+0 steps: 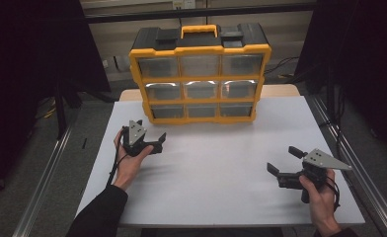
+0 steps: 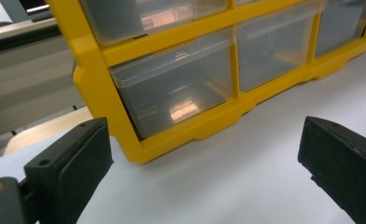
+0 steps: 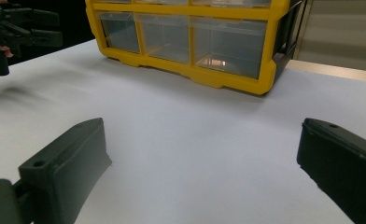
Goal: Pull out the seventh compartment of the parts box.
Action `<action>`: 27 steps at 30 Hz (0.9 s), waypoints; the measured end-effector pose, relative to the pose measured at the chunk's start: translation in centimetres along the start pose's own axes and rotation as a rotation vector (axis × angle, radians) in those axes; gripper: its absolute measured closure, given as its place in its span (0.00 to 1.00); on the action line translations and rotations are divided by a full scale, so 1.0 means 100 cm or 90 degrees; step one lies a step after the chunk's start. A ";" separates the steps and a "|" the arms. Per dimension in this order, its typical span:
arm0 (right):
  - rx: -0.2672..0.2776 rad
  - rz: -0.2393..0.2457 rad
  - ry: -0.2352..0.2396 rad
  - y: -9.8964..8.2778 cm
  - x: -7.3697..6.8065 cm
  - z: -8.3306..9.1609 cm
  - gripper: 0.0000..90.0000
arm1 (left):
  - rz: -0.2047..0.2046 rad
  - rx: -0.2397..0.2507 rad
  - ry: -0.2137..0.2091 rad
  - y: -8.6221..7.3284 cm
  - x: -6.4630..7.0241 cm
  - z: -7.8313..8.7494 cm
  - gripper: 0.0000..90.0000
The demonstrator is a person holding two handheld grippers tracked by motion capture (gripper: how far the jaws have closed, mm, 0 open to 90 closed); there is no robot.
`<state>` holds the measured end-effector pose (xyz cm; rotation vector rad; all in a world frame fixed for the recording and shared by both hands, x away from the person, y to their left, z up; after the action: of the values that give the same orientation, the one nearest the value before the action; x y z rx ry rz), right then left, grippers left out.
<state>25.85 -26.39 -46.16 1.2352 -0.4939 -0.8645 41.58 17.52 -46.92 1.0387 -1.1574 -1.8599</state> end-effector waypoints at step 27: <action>0.008 -0.009 0.000 0.000 0.002 0.001 0.00 | -0.217 0.060 0.083 0.011 -0.022 -0.038 0.04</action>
<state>25.86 -26.60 -46.15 1.2507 -0.4922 -0.8749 46.10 17.66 -46.38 1.4631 -1.0489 -1.9723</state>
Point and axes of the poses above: each handheld gripper's, and its own axes: z roughly backward along the jaws, y roughly out of its top, x roughly to its right, the point moved 4 cm from there along -z, roughly forward along the jaws, and after that the axes turned 9 degrees about y, right-handed, at the moved point
